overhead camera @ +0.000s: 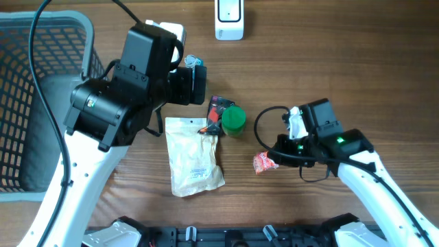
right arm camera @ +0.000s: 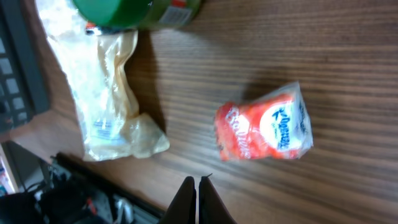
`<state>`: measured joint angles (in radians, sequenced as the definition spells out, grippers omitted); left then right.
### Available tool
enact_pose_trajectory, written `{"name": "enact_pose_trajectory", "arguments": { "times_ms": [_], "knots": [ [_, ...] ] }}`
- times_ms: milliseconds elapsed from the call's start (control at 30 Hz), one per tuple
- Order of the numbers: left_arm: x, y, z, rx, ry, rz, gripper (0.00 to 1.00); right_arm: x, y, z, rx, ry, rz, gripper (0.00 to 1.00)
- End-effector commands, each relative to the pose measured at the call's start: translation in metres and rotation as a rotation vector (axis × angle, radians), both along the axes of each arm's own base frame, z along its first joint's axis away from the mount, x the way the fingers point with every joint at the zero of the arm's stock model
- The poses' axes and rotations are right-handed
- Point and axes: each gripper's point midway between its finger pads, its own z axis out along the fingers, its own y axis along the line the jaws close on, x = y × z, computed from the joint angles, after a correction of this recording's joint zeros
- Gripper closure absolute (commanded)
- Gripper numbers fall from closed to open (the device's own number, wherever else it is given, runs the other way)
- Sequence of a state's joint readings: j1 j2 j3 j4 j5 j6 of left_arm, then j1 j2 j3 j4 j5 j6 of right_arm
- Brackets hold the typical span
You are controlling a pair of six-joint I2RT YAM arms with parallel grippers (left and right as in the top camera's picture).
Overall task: Scan the item barcode
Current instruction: 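Raise the left arm and move the right gripper toward the tissue pack, then lower the right gripper over the tissue pack and close on it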
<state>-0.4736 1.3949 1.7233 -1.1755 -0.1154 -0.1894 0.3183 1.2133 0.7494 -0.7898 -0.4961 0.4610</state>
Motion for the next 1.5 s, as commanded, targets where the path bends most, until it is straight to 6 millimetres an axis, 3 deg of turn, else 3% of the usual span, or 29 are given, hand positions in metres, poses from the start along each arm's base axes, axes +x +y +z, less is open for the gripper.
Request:
{"name": "enact_pose_trajectory", "arguments": {
  "times_ms": [0,633,900,1167,1200,1333,1467],
  "knots": [
    [0.0,0.003,0.002,-0.004,-0.001,0.017,0.0,-0.003,0.0,-0.019,-0.009,0.052,-0.03,0.95],
    [-0.008,0.007,-0.006,0.019,0.042,0.016,0.0,-0.003,-0.005,-0.085,-0.107,0.236,-0.034,0.95],
    [-0.009,0.007,-0.007,0.021,0.045,0.016,0.0,-0.003,-0.003,-0.083,-0.096,0.236,-0.031,0.95],
    [-0.009,0.007,-0.007,0.02,0.044,0.016,0.0,0.001,0.005,-0.062,-0.03,0.179,-0.021,0.95],
    [-0.009,0.007,-0.007,0.021,0.044,0.016,0.0,0.002,0.005,-0.059,-0.026,0.168,-0.021,0.94],
    [-0.009,0.007,-0.007,0.021,0.044,0.016,0.0,0.004,0.006,-0.048,-0.013,0.13,-0.022,0.72],
    [-0.009,0.007,-0.007,0.02,0.044,0.016,0.0,0.006,0.0,-0.045,-0.042,0.098,-0.034,0.73]
  ]
}}
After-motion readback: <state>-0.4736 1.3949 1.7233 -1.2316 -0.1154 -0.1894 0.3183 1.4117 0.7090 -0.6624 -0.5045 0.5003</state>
